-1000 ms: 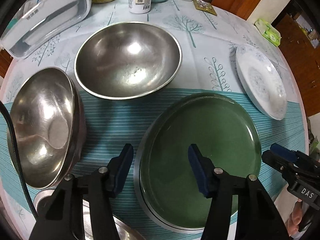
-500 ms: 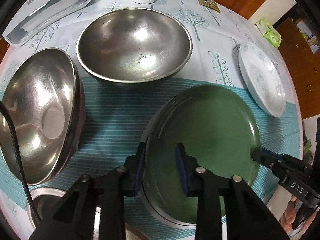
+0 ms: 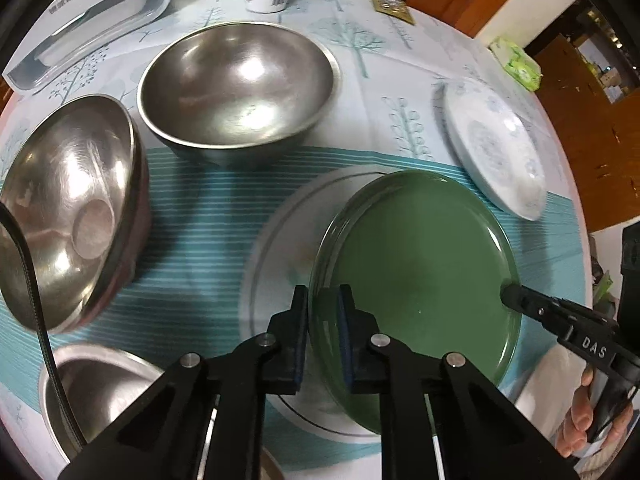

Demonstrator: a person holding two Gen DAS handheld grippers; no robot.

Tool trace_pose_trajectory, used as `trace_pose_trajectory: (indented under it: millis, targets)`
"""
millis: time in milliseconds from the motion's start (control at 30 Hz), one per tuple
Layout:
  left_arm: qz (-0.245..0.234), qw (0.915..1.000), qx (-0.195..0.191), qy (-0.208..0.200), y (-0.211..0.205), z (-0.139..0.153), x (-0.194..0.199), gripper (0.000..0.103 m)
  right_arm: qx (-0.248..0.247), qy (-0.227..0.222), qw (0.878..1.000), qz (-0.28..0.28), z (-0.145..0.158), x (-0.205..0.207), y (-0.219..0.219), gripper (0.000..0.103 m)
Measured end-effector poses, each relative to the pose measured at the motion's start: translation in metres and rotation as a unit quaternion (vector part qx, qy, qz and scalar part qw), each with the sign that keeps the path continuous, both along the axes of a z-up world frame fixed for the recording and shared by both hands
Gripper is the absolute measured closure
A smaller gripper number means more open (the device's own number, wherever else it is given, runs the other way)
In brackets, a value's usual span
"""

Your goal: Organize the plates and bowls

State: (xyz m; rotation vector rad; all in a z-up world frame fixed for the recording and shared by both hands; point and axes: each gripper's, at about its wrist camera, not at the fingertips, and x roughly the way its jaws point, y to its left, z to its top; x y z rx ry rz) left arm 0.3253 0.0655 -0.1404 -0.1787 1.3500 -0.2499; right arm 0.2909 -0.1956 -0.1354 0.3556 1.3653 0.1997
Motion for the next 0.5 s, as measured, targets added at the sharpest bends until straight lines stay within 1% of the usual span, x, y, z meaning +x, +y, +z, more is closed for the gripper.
trace_pose_trajectory:
  millis: [133, 267, 367, 500]
  targets:
    - [-0.01, 0.9998, -0.01, -0.009, -0.01, 0.016, -0.016, 0.092, 0.0, -0.015, 1.0, -0.005, 0.014, -0.012, -0.013, 0.096]
    - [-0.023, 0.9989, -0.037, -0.019, -0.02, 0.037, -0.04, 0.093, 0.002, -0.024, 1.0, -0.01, 0.028, -0.029, -0.028, 0.096]
    - [-0.032, 0.9977, -0.055, -0.025, -0.028, 0.051, -0.057, 0.093, 0.005, -0.032, 0.999, -0.013, 0.041, -0.048, -0.043, 0.096]
    - [-0.05, 0.9957, -0.072, -0.03, -0.047, 0.065, -0.082, 0.093, -0.002, -0.045, 0.999, -0.015, 0.061, -0.081, -0.064, 0.096]
